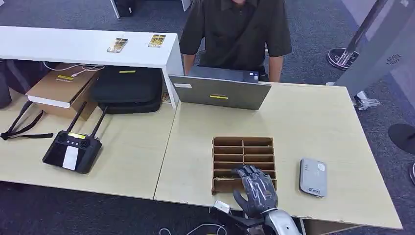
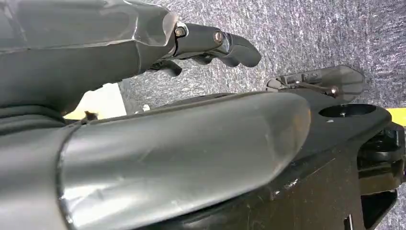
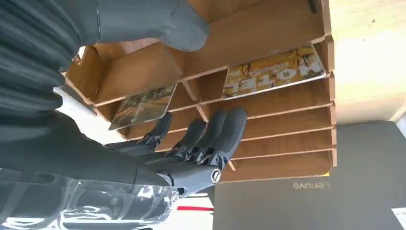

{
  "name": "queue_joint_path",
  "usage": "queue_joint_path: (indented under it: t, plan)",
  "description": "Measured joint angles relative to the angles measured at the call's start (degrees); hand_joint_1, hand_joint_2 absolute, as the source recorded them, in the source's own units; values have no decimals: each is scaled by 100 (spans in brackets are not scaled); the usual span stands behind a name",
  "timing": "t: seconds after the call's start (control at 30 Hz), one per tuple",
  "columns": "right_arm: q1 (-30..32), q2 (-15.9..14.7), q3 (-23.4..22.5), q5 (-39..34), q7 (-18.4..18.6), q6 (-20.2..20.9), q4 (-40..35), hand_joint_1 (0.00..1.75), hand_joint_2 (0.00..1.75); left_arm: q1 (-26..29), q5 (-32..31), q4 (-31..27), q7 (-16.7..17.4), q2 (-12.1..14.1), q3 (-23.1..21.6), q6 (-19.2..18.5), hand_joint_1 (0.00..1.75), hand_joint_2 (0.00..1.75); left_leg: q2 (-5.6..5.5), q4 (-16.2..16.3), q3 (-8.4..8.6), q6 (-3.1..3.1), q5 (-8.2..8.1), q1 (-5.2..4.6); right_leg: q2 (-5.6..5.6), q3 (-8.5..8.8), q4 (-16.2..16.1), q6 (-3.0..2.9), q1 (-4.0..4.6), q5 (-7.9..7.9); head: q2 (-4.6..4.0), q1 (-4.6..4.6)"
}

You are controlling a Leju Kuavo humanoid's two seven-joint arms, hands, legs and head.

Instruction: Pass the card to the sensor for recognition and then transmit it.

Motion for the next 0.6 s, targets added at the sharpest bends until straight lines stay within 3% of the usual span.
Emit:
queue_joint_path:
  t: [0.03,0.1,0.17,0.2,0.27,0.6]
  plan:
    - [9,-4,0,-4,0,-9,-26,80,175,1,-4,0,0,0,0,2,0,0,0,0,0,0,0,0,0,0,0,0,0,0,0,0]
    - [31,-13,-4,-7,0,-53,-90,105,175,6,-15,0,0,0,0,2,0,0,0,0,0,0,0,0,0,0,0,0,0,0,0,0]
    - [46,-22,-11,-7,0,-70,-142,161,175,10,-17,0,0,0,2,4,0,0,0,0,0,0,0,0,0,0,0,0,0,0,0,0]
    - [56,-28,-15,-4,-2,-88,-170,168,175,12,-22,0,0,0,0,9,0,0,0,0,0,0,0,0,0,0,0,0,0,0,0,0]
    - [71,-35,-28,24,2,-149,-205,175,175,18,-33,0,0,0,0,13,0,0,0,0,0,0,0,0,0,0,0,0,0,0,0,0]
    - [113,-46,-50,125,28,-258,-236,171,175,22,-39,0,0,0,2,15,0,0,0,0,0,0,0,0,0,0,0,0,0,0,0,0]
